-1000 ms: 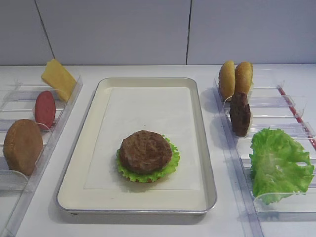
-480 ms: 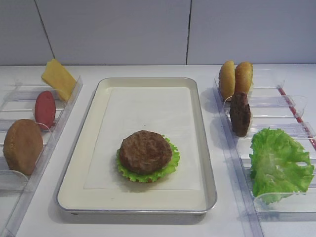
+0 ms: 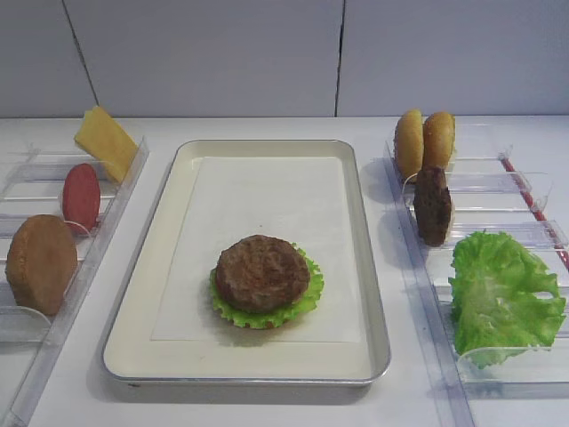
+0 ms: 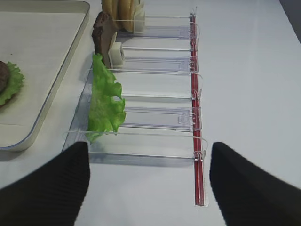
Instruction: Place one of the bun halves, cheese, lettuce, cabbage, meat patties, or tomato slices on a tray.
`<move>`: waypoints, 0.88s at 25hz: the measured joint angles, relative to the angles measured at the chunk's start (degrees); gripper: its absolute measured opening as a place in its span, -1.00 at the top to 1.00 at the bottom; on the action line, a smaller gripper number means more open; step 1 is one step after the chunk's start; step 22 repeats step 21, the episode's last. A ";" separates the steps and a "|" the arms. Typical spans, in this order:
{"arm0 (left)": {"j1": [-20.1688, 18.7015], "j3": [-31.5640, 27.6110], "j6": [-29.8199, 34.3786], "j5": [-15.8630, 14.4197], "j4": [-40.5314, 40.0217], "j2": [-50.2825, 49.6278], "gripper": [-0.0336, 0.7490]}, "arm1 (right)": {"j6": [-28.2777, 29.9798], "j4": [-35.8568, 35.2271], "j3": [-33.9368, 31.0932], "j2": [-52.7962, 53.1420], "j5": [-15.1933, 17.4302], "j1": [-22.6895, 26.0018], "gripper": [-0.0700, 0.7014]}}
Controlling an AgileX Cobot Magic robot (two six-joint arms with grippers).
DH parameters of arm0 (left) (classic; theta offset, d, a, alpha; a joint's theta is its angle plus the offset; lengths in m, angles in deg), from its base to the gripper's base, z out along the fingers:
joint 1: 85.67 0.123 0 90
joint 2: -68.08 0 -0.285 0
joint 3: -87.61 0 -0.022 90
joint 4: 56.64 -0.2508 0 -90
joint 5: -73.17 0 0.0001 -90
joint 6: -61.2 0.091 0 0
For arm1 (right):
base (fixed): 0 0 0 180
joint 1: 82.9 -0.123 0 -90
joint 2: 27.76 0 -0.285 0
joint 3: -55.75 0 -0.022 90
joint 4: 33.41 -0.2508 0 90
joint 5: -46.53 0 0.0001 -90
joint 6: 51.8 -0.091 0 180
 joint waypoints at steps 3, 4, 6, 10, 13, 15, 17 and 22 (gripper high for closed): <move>0.00 0.00 0.00 0.00 0.00 0.00 -0.25 | 0.00 0.00 0.00 0.00 0.00 0.00 -0.59; 0.00 0.00 0.00 0.00 0.00 0.00 -0.25 | 0.00 0.00 0.00 0.00 0.00 0.00 -0.59; 0.00 0.00 0.00 0.00 0.00 0.00 -0.25 | 0.00 0.00 0.00 0.00 0.00 0.00 -0.59; 0.00 0.00 0.00 0.00 0.00 0.00 -0.25 | 0.00 0.00 0.00 0.00 0.00 0.00 -0.59; 0.00 0.00 0.00 0.00 0.00 0.00 -0.25 | -0.08 0.00 0.00 0.00 0.00 0.00 -0.59; 0.00 0.00 0.00 0.00 0.00 0.00 -0.25 | -0.08 0.00 0.00 0.00 0.00 0.00 -0.59; 0.00 0.00 0.00 0.00 0.00 0.00 -0.25 | -0.08 0.00 0.00 0.00 0.00 0.00 -0.59; 0.00 0.00 0.00 0.00 0.00 0.00 -0.25 | -0.08 0.00 0.00 0.00 0.00 0.00 -0.59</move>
